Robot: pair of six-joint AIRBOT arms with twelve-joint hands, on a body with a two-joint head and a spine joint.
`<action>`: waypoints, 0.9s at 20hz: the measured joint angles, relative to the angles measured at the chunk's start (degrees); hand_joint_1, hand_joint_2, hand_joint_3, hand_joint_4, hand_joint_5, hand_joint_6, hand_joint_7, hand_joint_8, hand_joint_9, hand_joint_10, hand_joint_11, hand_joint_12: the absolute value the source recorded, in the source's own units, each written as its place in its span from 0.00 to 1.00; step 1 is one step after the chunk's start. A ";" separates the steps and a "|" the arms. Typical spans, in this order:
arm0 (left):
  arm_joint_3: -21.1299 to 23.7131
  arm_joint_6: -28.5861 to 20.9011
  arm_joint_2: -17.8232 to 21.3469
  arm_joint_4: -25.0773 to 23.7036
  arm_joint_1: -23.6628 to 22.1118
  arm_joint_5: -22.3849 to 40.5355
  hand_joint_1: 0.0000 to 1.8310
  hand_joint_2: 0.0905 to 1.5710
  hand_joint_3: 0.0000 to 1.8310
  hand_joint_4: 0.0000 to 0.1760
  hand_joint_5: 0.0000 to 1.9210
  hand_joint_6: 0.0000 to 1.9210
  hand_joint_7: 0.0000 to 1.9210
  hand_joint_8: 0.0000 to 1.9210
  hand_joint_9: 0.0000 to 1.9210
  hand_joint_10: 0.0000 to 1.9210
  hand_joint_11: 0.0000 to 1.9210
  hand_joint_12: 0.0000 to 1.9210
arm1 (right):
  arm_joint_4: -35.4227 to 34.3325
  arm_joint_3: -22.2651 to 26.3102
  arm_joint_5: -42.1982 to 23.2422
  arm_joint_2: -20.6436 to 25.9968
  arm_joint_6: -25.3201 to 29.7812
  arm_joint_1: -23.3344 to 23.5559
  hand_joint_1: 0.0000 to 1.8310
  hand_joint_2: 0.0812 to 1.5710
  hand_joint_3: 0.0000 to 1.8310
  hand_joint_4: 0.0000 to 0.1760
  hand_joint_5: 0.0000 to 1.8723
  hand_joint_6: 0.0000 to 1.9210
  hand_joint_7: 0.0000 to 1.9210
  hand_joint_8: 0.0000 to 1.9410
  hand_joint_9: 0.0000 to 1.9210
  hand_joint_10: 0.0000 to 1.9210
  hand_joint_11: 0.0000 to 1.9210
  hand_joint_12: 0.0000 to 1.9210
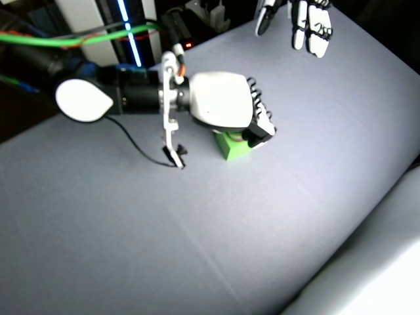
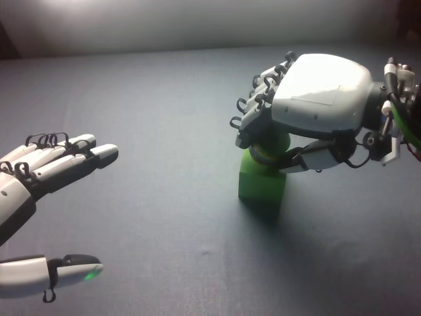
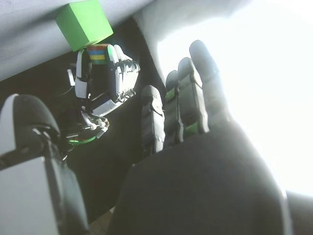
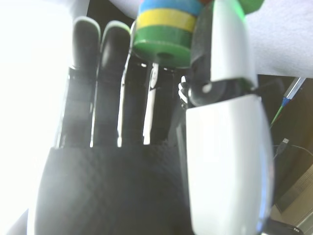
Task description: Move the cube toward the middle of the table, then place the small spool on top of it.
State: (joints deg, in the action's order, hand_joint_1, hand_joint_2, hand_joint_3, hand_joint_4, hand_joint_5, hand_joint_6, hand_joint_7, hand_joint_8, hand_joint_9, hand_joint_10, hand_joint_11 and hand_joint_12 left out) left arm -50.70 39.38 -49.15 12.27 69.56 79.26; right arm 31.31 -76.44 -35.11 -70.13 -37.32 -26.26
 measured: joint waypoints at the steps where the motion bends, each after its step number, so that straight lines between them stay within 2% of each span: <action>1: 0.00 -0.02 0.00 0.00 0.00 0.00 0.45 0.59 0.00 0.71 0.12 0.00 0.08 0.00 0.09 0.00 0.03 0.30 | 0.02 -0.02 0.04 0.00 0.00 0.00 0.69 0.59 0.00 0.00 0.44 0.03 0.45 0.13 0.38 0.32 0.23 0.67; 2: 0.00 -0.02 0.00 -0.02 0.00 0.00 0.45 0.59 0.00 0.70 0.12 0.00 0.08 0.00 0.09 0.00 0.04 0.31 | 0.02 -0.02 0.20 0.00 -0.02 0.00 0.66 0.57 0.00 0.00 0.38 0.01 0.38 0.04 0.33 0.19 0.17 0.59; 3: 0.00 -0.02 0.00 -0.02 0.00 0.00 0.45 0.60 0.00 0.70 0.12 0.00 0.08 0.00 0.09 0.00 0.04 0.31 | 0.04 -0.02 0.52 -0.02 0.00 0.00 0.63 0.57 0.00 0.00 0.32 0.00 0.31 0.01 0.31 0.09 0.14 0.56; 4: 0.00 -0.04 0.00 0.00 0.00 0.00 0.46 0.59 0.00 0.68 0.12 0.00 0.08 0.00 0.09 0.00 0.04 0.31 | 0.11 -0.02 0.79 -0.09 -0.04 0.00 0.64 0.58 0.00 0.00 0.30 0.00 0.29 0.00 0.32 0.05 0.13 0.57; 5: 0.00 -0.04 0.00 0.02 0.00 -0.02 0.45 0.60 0.00 0.71 0.12 0.00 0.08 0.00 0.09 0.00 0.03 0.31 | 0.09 -0.02 0.79 -0.11 -0.02 0.00 0.63 0.58 0.00 0.00 0.28 0.00 0.30 0.00 0.35 0.05 0.16 0.61; 8: 0.00 -0.04 0.00 0.02 0.00 -0.02 0.45 0.59 0.00 0.71 0.12 0.00 0.08 0.00 0.09 0.00 0.03 0.31 | 0.04 0.00 0.74 -0.11 -0.02 0.00 0.62 0.58 0.00 0.00 0.25 0.00 0.32 0.00 0.35 0.04 0.12 0.66; 10: 0.00 -0.04 0.00 -0.02 0.00 0.02 0.45 0.60 0.00 0.67 0.12 0.00 0.08 0.00 0.09 0.00 0.03 0.31 | -0.09 0.00 0.74 -0.11 -0.02 0.00 0.62 0.59 0.00 0.00 0.25 0.00 0.35 0.01 0.36 0.06 0.12 0.67; 11: 0.00 -0.07 0.00 -0.02 0.00 0.00 0.45 0.59 0.00 0.71 0.12 0.00 0.07 0.00 0.09 0.00 0.03 0.31 | -0.20 0.00 0.74 -0.11 -0.02 0.00 0.60 0.60 0.01 0.00 0.20 0.00 0.29 0.00 0.31 0.04 0.08 0.65; 12: 0.00 -0.07 0.00 0.00 0.00 0.02 0.45 0.59 0.00 0.68 0.12 0.00 0.07 0.00 0.09 0.00 0.03 0.31 | -0.20 0.00 0.81 -0.11 -0.04 0.00 0.56 0.62 0.01 0.00 0.17 0.00 0.23 0.00 0.27 0.02 0.06 0.64; 13: 0.00 -0.07 0.00 0.02 0.00 0.02 0.46 0.60 0.00 0.67 0.12 0.00 0.07 0.00 0.09 0.00 0.03 0.31 | -0.24 0.00 0.81 -0.11 -0.04 0.00 0.52 0.64 0.01 0.00 0.12 0.00 0.16 0.00 0.19 0.00 0.01 0.59; 14: 0.00 -0.11 0.00 -0.02 0.00 0.04 0.45 0.60 0.00 0.64 0.12 0.00 0.07 0.00 0.09 0.00 0.03 0.32 | -0.61 0.15 0.83 -0.11 -0.04 0.00 0.49 0.65 0.01 0.10 0.06 0.00 0.13 0.00 0.16 0.00 0.00 0.59; 15: 0.00 -0.20 0.00 0.00 0.00 0.04 0.45 0.60 0.00 0.71 0.12 0.00 0.07 0.00 0.09 0.00 0.02 0.32 | -0.81 0.46 0.81 -0.11 -0.04 0.00 0.45 0.63 0.00 0.22 0.01 0.00 0.04 0.00 0.07 0.00 0.00 0.43; 16: 0.00 -0.20 0.00 0.00 0.00 0.04 0.45 0.60 0.00 0.75 0.11 0.00 0.06 0.00 0.08 0.00 0.02 0.31 | -1.05 1.01 0.50 0.15 -0.04 0.00 0.40 0.61 0.00 0.49 0.00 0.00 0.01 0.00 0.01 0.00 0.00 0.30; 17: 0.00 -0.22 0.00 -0.02 0.00 0.11 0.45 0.61 0.00 0.76 0.11 0.00 0.06 0.00 0.07 0.00 0.01 0.31 | -1.07 1.95 -0.50 1.25 -0.04 0.00 0.39 0.60 0.00 0.55 0.00 0.00 0.00 0.00 0.00 0.00 0.00 0.22; 18: 0.02 -0.22 0.02 -0.02 0.00 0.11 0.45 0.60 0.00 0.63 0.11 0.00 0.06 0.00 0.07 0.00 0.02 0.32 | -1.27 2.40 -1.46 2.05 -0.13 0.00 0.42 0.58 0.00 0.71 0.00 0.00 0.00 0.00 0.00 0.00 0.00 0.08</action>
State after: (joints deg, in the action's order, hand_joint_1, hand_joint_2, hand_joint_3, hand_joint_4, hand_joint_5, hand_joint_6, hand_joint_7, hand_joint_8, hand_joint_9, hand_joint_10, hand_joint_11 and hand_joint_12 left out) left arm -50.68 39.16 -49.12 12.25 69.56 79.37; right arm 30.04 -74.04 -36.58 -68.07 -37.45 -26.26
